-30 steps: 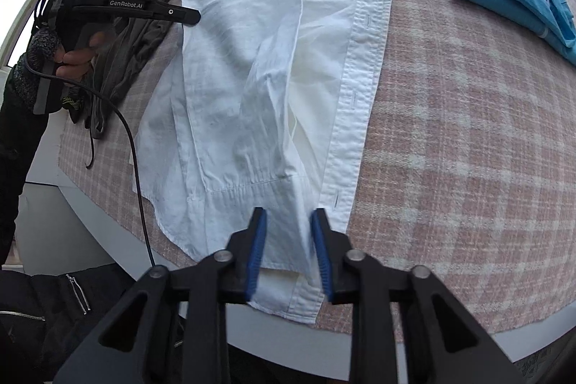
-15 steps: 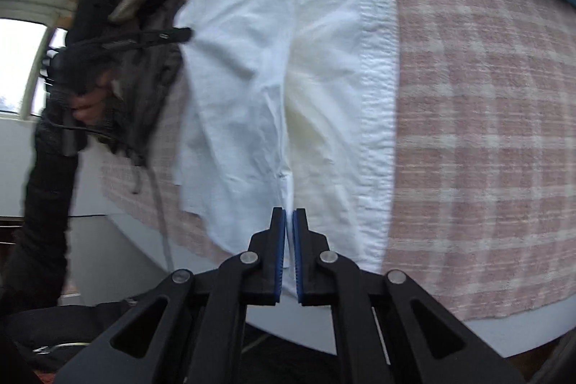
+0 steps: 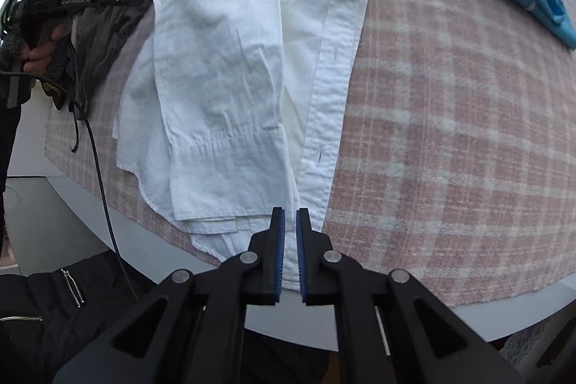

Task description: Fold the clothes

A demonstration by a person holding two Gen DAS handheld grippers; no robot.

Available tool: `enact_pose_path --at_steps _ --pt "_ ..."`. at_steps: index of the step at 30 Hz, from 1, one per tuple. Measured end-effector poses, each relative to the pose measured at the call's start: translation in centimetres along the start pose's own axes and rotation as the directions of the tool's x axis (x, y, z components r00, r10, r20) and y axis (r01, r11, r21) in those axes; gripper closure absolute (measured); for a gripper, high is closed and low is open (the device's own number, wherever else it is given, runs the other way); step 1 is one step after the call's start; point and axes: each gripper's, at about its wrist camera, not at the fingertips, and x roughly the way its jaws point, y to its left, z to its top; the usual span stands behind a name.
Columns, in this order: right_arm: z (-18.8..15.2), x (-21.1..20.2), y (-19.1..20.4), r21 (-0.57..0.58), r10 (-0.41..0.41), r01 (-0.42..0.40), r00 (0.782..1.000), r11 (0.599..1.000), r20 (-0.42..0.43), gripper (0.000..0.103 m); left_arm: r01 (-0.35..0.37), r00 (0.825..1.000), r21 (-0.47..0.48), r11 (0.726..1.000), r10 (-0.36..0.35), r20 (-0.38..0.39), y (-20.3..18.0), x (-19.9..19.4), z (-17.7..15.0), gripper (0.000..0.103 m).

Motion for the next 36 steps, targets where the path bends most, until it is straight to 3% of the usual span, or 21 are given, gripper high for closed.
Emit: enact_pose_path --at_steps 3,5,9,12,13,15,18,20,23,26,28,31,33,36 --pt "1.7 -0.9 2.2 -0.054 0.047 -0.042 0.994 0.998 0.103 0.095 0.025 0.997 -0.004 1.000 -0.025 0.078 0.0 -1.6 0.7 0.091" --pt "3.2 0.2 3.7 -0.092 0.045 -0.034 0.992 0.995 0.115 0.095 0.040 0.992 0.016 0.999 -0.042 0.120 -0.9 -1.5 1.7 0.091" --pt "4.7 4.0 5.2 -0.154 -0.022 0.028 0.999 0.988 0.041 0.095 0.054 0.988 0.021 0.998 -0.057 0.147 -1.7 1.0 4.1 0.091" --pt "4.7 5.2 4.8 -0.164 -0.021 0.018 1.000 0.986 -0.015 0.095 -0.004 0.995 -0.005 1.000 0.004 0.104 -0.4 3.9 5.2 0.092" --pt "4.8 5.0 4.7 -0.167 -0.013 0.006 0.999 0.986 -0.041 0.095 -0.025 0.996 -0.014 1.000 0.026 0.082 0.1 4.7 5.4 0.100" --pt "5.9 3.8 4.4 -0.168 0.001 -0.013 0.998 0.986 -0.070 0.095 -0.010 0.997 -0.023 1.000 0.011 0.079 0.8 4.3 5.7 0.102" --pt "9.8 0.3 4.2 -0.181 0.017 -0.014 1.000 0.983 0.016 0.095 0.022 0.989 -0.001 1.000 -0.021 0.146 0.3 1.5 6.8 0.098" --pt "14.2 -1.7 4.1 -0.181 0.027 -0.008 0.994 0.983 0.102 0.095 0.049 0.979 0.045 0.998 -0.057 0.196 -0.6 0.3 8.4 0.091" --pt "21.4 -2.1 4.0 -0.162 0.051 -0.023 0.984 0.986 0.172 0.095 0.056 0.975 0.083 0.995 -0.072 0.208 -1.3 1.4 11.5 0.089" --pt "26.2 1.1 4.3 -0.133 0.105 -0.087 0.986 0.987 0.129 0.095 0.032 0.986 0.047 0.998 -0.039 0.160 0.2 4.8 13.6 0.090" --pt "27.3 3.6 4.7 -0.173 0.066 -0.055 0.996 0.983 0.057 0.095 0.006 0.990 0.047 0.999 -0.013 0.143 1.3 6.0 13.6 0.092" --pt "29.3 3.7 3.3 -0.171 0.092 -0.083 0.995 0.982 0.044 0.095 0.002 0.990 0.049 0.999 -0.009 0.142 1.8 5.4 14.2 0.094" --pt "31.5 1.9 1.5 -0.141 0.082 -0.065 0.989 0.988 0.121 0.095 0.026 0.979 0.044 0.999 -0.034 0.199 1.6 3.9 15.7 0.094" --pt "35.9 -1.6 -1.7 -0.069 0.007 0.012 0.962 0.998 0.273 0.095 0.090 0.962 0.059 0.994 -0.102 0.252 0.8 3.2 19.0 0.092"
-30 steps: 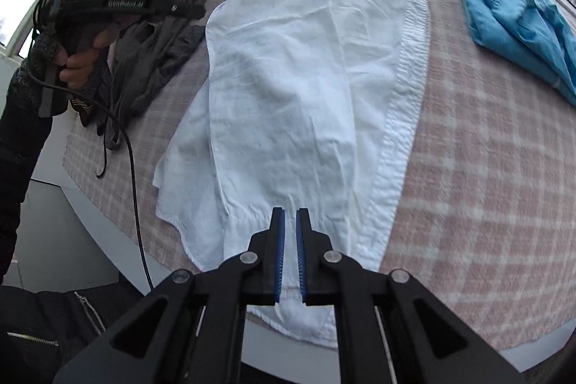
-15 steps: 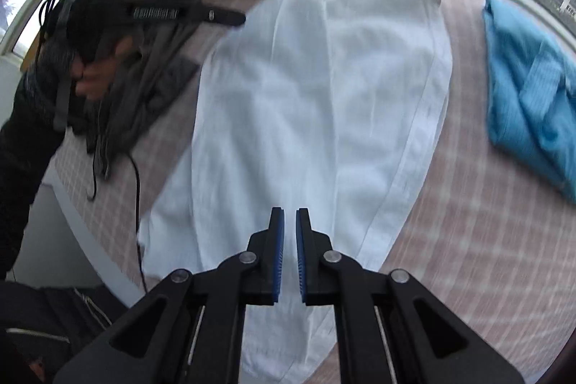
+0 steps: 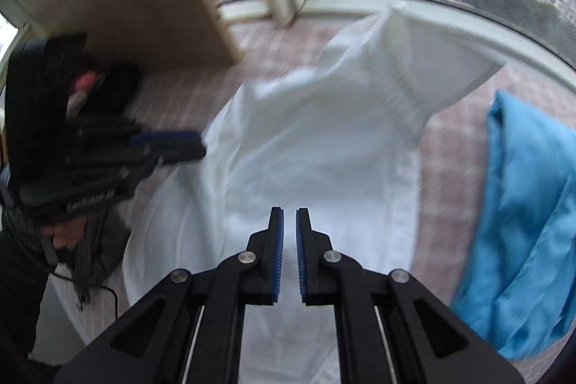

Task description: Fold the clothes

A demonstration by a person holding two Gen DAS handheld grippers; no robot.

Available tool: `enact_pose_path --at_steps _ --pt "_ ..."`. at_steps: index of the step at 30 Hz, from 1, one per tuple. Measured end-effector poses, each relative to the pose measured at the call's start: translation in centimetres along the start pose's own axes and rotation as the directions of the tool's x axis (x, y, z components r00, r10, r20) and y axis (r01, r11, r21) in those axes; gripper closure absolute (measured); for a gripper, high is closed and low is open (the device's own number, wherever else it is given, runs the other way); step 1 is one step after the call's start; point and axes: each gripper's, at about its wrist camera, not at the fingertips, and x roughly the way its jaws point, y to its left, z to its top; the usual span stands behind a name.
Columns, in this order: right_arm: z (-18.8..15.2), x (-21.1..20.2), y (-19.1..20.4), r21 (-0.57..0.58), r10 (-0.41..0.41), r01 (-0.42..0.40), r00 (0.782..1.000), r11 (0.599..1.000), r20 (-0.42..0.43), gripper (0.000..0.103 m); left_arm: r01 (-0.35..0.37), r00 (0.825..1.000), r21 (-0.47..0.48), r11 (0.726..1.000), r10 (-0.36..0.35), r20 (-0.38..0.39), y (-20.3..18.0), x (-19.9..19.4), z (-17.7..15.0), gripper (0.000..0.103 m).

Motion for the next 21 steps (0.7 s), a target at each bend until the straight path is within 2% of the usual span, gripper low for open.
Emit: enact_pose_path --at_steps 3,5,7,10,14,15,18,20,21 --pt "3.7 0.4 -2.6 0.059 0.029 -0.030 0.999 0.998 0.023 0.095 0.034 0.999 0.007 0.999 -0.034 -0.012 -0.5 2.7 2.5 0.092" --pt "5.6 1.6 -3.5 0.074 0.051 -0.052 0.999 0.996 0.010 0.095 -0.005 1.000 0.000 1.000 0.005 -0.030 -0.1 4.7 3.3 0.092" --pt "6.3 3.4 -2.7 0.023 0.037 -0.036 0.999 0.999 -0.008 0.095 -0.048 0.998 -0.014 0.999 0.047 -0.039 0.6 6.0 3.6 0.092" --pt "6.3 5.9 -1.8 -0.011 0.046 -0.047 0.998 0.999 -0.045 0.095 -0.066 0.997 -0.037 0.997 0.065 -0.033 1.5 6.7 3.4 0.092" --pt "6.6 8.3 -2.6 -0.037 -0.051 0.050 0.999 0.998 -0.018 0.097 -0.085 0.996 -0.026 0.996 0.085 -0.012 1.9 6.7 2.8 0.093" --pt "6.7 8.2 -3.2 -0.018 -0.056 0.056 0.998 0.998 -0.012 0.101 -0.088 0.996 -0.022 0.996 0.087 -0.006 2.0 6.6 2.6 0.093" --pt "6.8 7.6 -4.5 0.035 -0.028 0.028 1.000 0.999 -0.003 0.101 -0.102 0.995 -0.014 0.995 0.102 0.015 2.2 6.3 2.0 0.095" --pt "6.5 6.6 -3.9 0.007 -0.012 0.011 0.999 1.000 0.040 0.097 -0.092 0.995 -0.041 0.995 0.092 0.022 2.6 6.0 1.8 0.098" --pt "6.4 6.8 -3.5 -0.031 -0.044 0.046 0.998 0.998 0.048 0.097 -0.089 0.996 -0.053 0.995 0.090 0.020 2.8 5.9 1.9 0.098"
